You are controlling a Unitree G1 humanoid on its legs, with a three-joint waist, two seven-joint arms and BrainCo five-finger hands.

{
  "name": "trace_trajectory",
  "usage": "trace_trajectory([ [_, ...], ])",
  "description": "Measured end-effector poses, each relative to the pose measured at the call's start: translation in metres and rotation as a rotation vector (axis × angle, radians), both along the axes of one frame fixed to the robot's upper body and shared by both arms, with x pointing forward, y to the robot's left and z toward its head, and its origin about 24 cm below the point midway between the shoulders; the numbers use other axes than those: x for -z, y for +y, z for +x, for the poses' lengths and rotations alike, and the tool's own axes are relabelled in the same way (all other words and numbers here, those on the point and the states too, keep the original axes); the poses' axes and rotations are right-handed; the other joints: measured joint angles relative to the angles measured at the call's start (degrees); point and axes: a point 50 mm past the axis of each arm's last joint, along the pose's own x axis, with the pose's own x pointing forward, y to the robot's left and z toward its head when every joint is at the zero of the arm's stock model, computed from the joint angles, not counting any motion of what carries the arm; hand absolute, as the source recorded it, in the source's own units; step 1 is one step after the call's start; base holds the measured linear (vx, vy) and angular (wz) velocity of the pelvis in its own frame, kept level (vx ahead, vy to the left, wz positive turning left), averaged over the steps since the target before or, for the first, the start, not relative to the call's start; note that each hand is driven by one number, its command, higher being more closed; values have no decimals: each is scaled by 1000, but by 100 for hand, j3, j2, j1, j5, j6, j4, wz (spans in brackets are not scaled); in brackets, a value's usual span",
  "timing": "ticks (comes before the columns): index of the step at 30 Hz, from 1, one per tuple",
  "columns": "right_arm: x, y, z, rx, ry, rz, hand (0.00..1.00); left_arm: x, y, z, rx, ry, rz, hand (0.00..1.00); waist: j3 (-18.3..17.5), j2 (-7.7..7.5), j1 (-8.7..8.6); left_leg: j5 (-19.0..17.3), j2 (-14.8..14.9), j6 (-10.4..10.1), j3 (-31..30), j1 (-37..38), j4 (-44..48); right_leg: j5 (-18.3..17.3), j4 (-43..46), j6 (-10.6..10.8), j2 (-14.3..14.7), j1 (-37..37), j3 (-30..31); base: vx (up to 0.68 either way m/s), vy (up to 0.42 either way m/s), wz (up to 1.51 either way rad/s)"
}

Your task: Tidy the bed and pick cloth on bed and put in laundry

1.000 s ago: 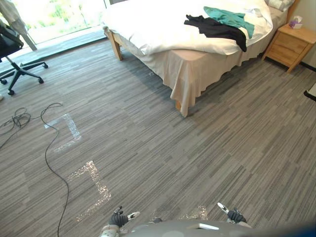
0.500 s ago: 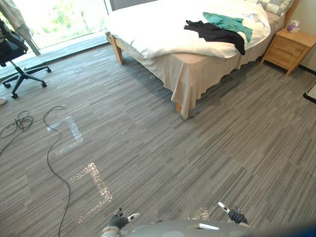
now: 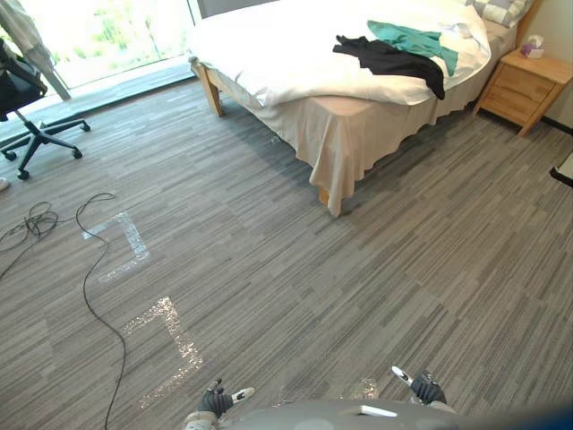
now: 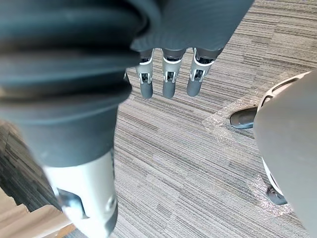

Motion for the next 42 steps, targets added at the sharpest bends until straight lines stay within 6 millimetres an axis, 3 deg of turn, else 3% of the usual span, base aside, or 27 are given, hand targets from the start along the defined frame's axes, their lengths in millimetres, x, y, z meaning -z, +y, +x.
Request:
trace_trajectory([
  [7, 0, 0, 0, 4, -3, 0, 0, 0, 0, 1, 22, 2, 7, 0, 6, -1, -6, -75, 24, -47, 24, -33, 113, -34, 97, -21, -9, -41, 28, -48, -30, -3],
  [9, -1, -3, 1, 10, -11, -11, 0, 0, 0, 1, 26, 8, 6, 0, 31, 8, 4, -258, 106, -19, 167, -141, 407, -403, 936, -48, -120, -454, 115, -24, 3, -33],
  [10, -2, -3, 4, 17, -23, -18, 0, 0, 0, 0, 33, 17, 10, 0, 110, 8, 3, -384, 148, -13, 308, -150, 603, -686, 1842, -39, -222, -869, 213, -17, 18, -46],
  [13, -4, -5, 9, 42, -51, -13, 0, 0, 3, 1, 39, 18, 21, 0, 236, -65, -17, -591, 184, 30, 648, -205, 921, -859, 3624, 5, -528, -1812, 276, -60, 15, -53],
  [16, -5, -4, 10, 65, -62, -4, 0, -2, 5, 5, 41, 5, 29, 0, 313, -90, -37, -722, 317, -40, 795, -132, 1018, -1021, 3766, -47, -753, -1866, -382, 9, -50, -39],
  [18, -5, -6, 7, 96, -62, 0, 0, -3, 4, 8, 71, -5, 36, 0, 343, -41, -39, -880, 539, -117, 810, -127, 1138, -1041, 3714, -26, -682, -1805, -775, 77, -154, -27],
  [21, -8, -11, 10, 131, -81, -8, 0, -4, 3, 14, 76, -26, 42, 0, 433, 28, -57, -1097, 986, -433, 1005, -88, 1214, -1168, 4462, -52, -631, -2179, -1141, 207, -317, -37],
  [23, -10, -16, 13, 141, -102, -23, 0, -4, 2, 14, 54, -33, 39, 0, 499, 62, -83, -1186, 1251, -646, 1225, 92, 1228, -1583, 4807, -105, -810, -2529, -1082, 343, -362, -42],
  [24, -11, -19, 11, 154, -103, -29, 0, -4, 3, 12, 32, -32, 38, 0, 500, 49, -100, -1317, 1390, -824, 1357, 308, 1286, -1590, 4693, -111, -1006, -2649, -1042, 245, -209, -42],
  [25, -11, -20, 9, 157, -100, -31, 0, -3, 4, 9, 28, -29, 41, 0, 487, 28, -114, -1424, 1480, -856, 1448, 417, 1367, -1564, 4445, -102, -1051, -2629, -986, 519, -392, -50],
  [26, -9, -20, 5, 149, -82, -32, 0, -2, 4, 2, 18, -13, 49, 0, 444, 24, -146, -1623, 1745, -829, 1434, 552, 2025, -1638, 4228, -413, -899, -2468, -877, 605, -423, -73],
  [27, -9, -24, 5, 105, -62, -52, 0, -4, 5, 3, 5, -30, 58, 0, 422, 128, -99, -1447, 2163, -473, 1096, 194, 3250, -1840, 4227, -575, -635, -2327, -844, 735, -500, -88],
  [28, -9, -25, 6, 74, -58, -64, 0, -5, 6, 5, 3, -46, 63, 0, 427, 136, -80, -1154, 2253, -269, 868, -59, 3845, -1902, 4213, -671, -554, -2254, -762, 649, -380, -107],
  [29, -9, -30, 7, 12, -41, -94, 0, -6, 2, 9, 3, -71, 55, 0, 492, 225, -84, -696, 2367, -261, 352, -607, 5093, -1938, 3947, -747, -315, -2031, -633, 634, -267, -93],
  [30, -10, -35, 8, -9, -30, -112, 0, -5, -4, 10, -12, -89, 53, 0, 560, 394, -135, -711, 2306, -375, -112, -1017, 6175, -1911, 3452, -739, -60, -1569, -522, 627, -208, -79],
  [31, -9, -36, 7, -22, -19, -115, 0, -6, -5, 10, -24, -96, 55, 0, 585, 422, -148, -766, 2204, -445, -276, -1170, 6572, -1892, 3186, -717, 20, -1277, -466, 626, -107, -64],
  [33, -6, -30, 4, -113, 13, -111, 0, -8, -1, 14, -46, -135, 75, 0, 656, 293, -111, -1072, 1627, -450, -415, -1756, 7248, -1787, 2163, -618, 112, -219, -240, 652, -63, -55],
  [36, -10, -23, 24, -187, -58, -120, 0, -15, -1, 29, -71, -220, 65, 0, 753, 132, 43, -1529, 1139, -93, 269, -2753, 6718, -1683, 1459, -554, -76, 593, -169, 689, 38, -58],
  [37, -12, -19, 30, -223, -82, -120, 0, -18, 0, 36, -85, -250, 59, 0, 771, 104, 57, -1474, 1028, 35, 827, -3046, 5571, -1637, 1471, -411, -218, 797, -352, 664, 111, -30],
  [38, -13, -18, 33, -240, -94, -122, 0, -18, 0, 36, -85, -248, 58, 0, 770, 103, 40, -1268, 942, 107, 1168, -3101, 4718, -1603, 1501, -203, -258, 904, -485, 723, 134, -7],
  [39, -14, -20, 32, -266, -98, -137, 0, -15, -5, 30, -101, -235, 37, 0, 671, 281, 14, 24, 910, 498, 1993, -3026, 2830, -1547, 1592, 275, -131, 1082, -854, 802, 192, 37],
  [40, -12, -11, 26, -258, -90, -116, 0, -17, 3, 32, -108, -239, 50, 0, 544, 155, 18, 263, 790, 1559, 2465, -2958, 2506, -1626, 1917, 484, -325, 1215, -1070, 831, 186, 44],
  [42, -11, -10, 26, -258, -91, -114, 0, -17, 4, 33, -107, -241, 53, 0, 542, 135, 8, 264, 757, 1557, 2486, -2956, 2504, -1613, 1937, 498, -352, 1214, -1090, 769, 263, 22],
])
